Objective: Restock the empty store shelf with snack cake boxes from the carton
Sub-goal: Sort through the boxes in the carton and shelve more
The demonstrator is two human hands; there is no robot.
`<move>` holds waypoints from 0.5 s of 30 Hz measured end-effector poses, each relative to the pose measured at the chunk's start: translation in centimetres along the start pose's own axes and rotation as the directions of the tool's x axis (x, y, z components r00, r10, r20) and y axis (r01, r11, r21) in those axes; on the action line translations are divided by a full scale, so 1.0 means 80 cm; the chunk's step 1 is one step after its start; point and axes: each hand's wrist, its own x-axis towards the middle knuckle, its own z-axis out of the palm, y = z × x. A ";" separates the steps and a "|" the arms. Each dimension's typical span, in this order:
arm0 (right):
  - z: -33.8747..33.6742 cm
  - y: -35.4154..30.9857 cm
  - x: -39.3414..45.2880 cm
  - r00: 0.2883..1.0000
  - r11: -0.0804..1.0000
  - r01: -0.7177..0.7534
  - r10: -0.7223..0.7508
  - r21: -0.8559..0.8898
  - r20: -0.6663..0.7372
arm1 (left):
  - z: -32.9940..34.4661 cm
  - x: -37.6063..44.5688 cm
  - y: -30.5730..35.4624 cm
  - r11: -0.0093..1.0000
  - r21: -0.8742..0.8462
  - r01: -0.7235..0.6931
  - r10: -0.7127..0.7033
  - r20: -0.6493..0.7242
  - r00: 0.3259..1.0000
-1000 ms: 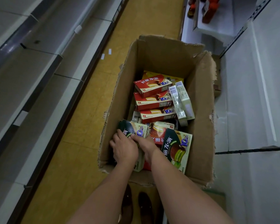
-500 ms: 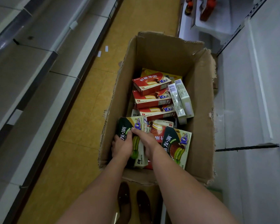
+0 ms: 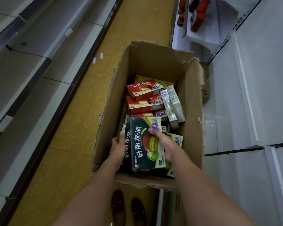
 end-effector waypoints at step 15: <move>-0.019 -0.053 -0.083 0.971 0.936 0.125 -0.183 0.329 0.154 | -0.026 -0.078 0.055 0.964 -0.043 -0.262 0.262 -0.008 0.965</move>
